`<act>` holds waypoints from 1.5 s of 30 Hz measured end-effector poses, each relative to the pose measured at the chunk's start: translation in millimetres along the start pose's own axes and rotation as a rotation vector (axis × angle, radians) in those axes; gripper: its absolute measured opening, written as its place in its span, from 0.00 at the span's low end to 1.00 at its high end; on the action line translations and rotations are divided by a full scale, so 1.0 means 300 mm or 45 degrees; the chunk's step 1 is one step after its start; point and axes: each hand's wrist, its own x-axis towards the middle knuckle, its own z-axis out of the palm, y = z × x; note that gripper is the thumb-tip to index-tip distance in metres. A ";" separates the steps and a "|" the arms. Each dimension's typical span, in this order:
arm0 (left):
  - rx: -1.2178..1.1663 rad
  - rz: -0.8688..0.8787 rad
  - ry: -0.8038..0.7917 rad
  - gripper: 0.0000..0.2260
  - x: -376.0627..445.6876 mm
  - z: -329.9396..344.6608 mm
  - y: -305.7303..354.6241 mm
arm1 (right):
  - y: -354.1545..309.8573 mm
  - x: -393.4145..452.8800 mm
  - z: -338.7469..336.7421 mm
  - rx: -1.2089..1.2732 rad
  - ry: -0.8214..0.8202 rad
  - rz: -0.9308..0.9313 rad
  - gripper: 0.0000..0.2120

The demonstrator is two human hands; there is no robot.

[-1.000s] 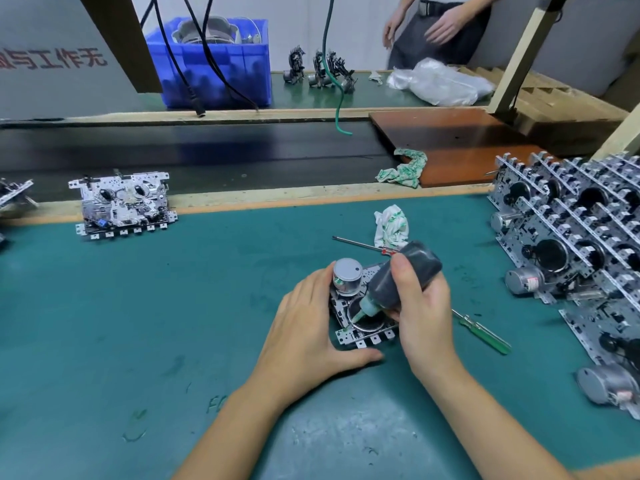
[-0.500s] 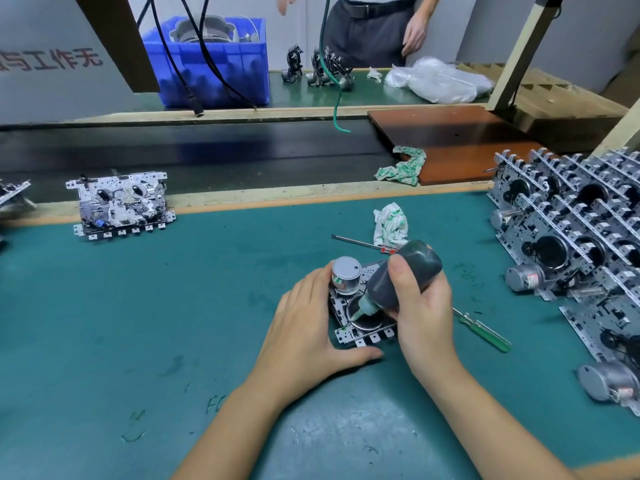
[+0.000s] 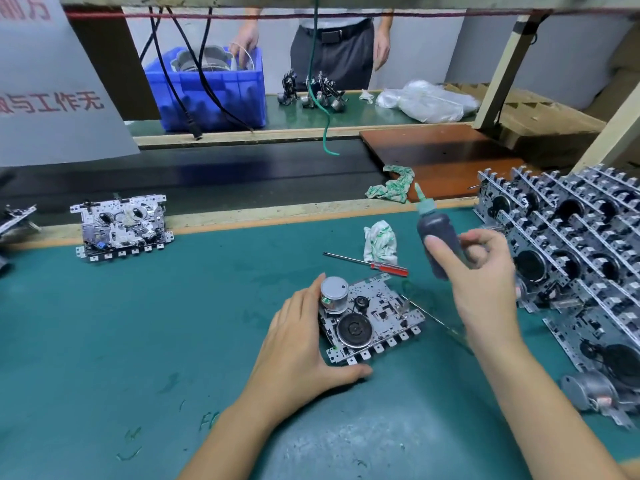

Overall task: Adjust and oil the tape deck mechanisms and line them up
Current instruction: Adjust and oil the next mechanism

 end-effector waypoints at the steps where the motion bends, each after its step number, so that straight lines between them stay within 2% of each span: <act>1: 0.011 -0.001 0.014 0.52 -0.003 0.000 0.007 | 0.011 0.029 -0.022 -0.052 -0.024 -0.004 0.18; 2: 0.011 0.006 0.040 0.47 -0.005 0.000 0.014 | 0.025 0.054 -0.044 -0.108 -0.061 -0.001 0.19; 5: -0.030 0.008 0.158 0.25 -0.009 -0.006 0.027 | 0.073 0.096 -0.088 -0.242 -0.138 0.028 0.20; 7: 0.006 -0.034 0.210 0.20 -0.010 -0.010 0.029 | 0.114 0.104 -0.104 -0.278 -0.163 0.111 0.19; 10: 0.114 -0.022 0.233 0.19 -0.014 -0.014 0.040 | 0.154 0.095 -0.114 -0.341 -0.204 0.226 0.20; 13: 0.220 0.044 0.290 0.19 -0.014 -0.019 0.052 | 0.132 0.076 -0.119 -0.478 -0.048 0.133 0.22; 16: 0.321 0.126 0.379 0.19 -0.013 -0.025 0.059 | 0.065 0.008 -0.127 -0.528 0.028 -0.099 0.09; 17: 0.333 0.144 0.385 0.18 -0.016 -0.025 0.059 | 0.045 -0.027 -0.133 -0.582 -0.012 -0.154 0.04; 18: 0.339 0.156 0.388 0.18 -0.018 -0.024 0.058 | 0.029 -0.066 -0.137 -0.663 -0.085 -0.147 0.06; 22: 0.357 0.181 0.397 0.18 -0.025 -0.016 0.057 | -0.001 -0.209 -0.123 -1.166 -0.584 0.184 0.27; 25: 0.351 0.182 0.384 0.18 -0.029 -0.017 0.065 | -0.004 -0.247 -0.093 -1.116 -0.692 0.229 0.27; 31: -0.021 0.101 0.326 0.15 -0.029 -0.014 0.074 | -0.037 -0.206 -0.067 -0.852 -0.554 0.316 0.18; 34: -0.067 0.201 0.305 0.16 -0.017 -0.009 0.111 | -0.076 -0.159 -0.090 -0.714 -0.434 0.290 0.17; 39: -0.044 0.400 0.385 0.14 0.046 0.001 0.245 | -0.177 -0.068 -0.163 -0.784 -0.218 -0.126 0.17; 45: -0.163 0.478 0.396 0.14 0.214 -0.029 0.406 | -0.324 0.112 -0.231 -1.017 -0.158 -0.474 0.16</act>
